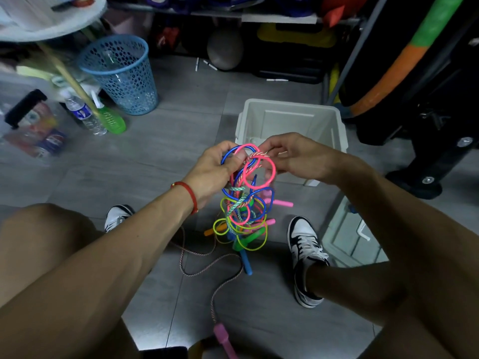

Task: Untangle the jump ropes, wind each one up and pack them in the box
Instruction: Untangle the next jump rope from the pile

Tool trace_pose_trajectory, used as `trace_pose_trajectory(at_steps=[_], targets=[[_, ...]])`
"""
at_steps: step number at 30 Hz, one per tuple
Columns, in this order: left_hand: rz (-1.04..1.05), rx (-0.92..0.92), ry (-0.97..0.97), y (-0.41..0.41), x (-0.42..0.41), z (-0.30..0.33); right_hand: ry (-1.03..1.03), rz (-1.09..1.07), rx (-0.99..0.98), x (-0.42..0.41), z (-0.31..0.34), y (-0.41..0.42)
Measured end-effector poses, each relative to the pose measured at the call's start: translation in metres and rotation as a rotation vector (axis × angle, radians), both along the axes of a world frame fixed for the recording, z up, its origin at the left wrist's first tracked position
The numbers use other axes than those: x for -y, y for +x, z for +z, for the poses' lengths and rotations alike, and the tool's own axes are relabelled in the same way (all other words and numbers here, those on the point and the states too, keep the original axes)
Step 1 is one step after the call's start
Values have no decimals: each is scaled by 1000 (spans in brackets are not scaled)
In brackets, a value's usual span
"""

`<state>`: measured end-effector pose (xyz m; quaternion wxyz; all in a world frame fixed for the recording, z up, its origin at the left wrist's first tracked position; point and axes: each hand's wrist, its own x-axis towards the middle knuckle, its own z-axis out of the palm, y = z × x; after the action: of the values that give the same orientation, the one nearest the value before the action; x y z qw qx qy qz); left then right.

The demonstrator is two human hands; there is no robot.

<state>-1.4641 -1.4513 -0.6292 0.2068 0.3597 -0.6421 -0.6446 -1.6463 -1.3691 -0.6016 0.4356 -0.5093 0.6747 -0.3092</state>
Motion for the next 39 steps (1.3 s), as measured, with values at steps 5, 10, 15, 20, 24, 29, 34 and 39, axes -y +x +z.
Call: trace_pose_trajectory(at_steps=[5, 10, 15, 20, 24, 29, 34, 39], targets=[[-70, 26, 66, 2, 1, 2, -103, -144, -235, 5, -3, -10], [33, 45, 167, 1, 0, 4, -150, -290, -441, 4, 5, -8], [132, 48, 194, -5, -6, 4, -336, -225, -436, -6, 27, 17], [276, 38, 272, -8, -8, 4, -295, -4, -649, -10, 24, 37], [327, 38, 330, -7, -11, 6, -29, -19, -690, -4, -5, 42], [337, -19, 368, -5, -12, 7, 49, -71, -460, 1, -9, 33], [354, -17, 328, -9, -10, 7, -45, -63, -581, 1, -3, 23], [351, 68, 350, -4, 16, 1, -191, -277, 84, -3, 16, 5]])
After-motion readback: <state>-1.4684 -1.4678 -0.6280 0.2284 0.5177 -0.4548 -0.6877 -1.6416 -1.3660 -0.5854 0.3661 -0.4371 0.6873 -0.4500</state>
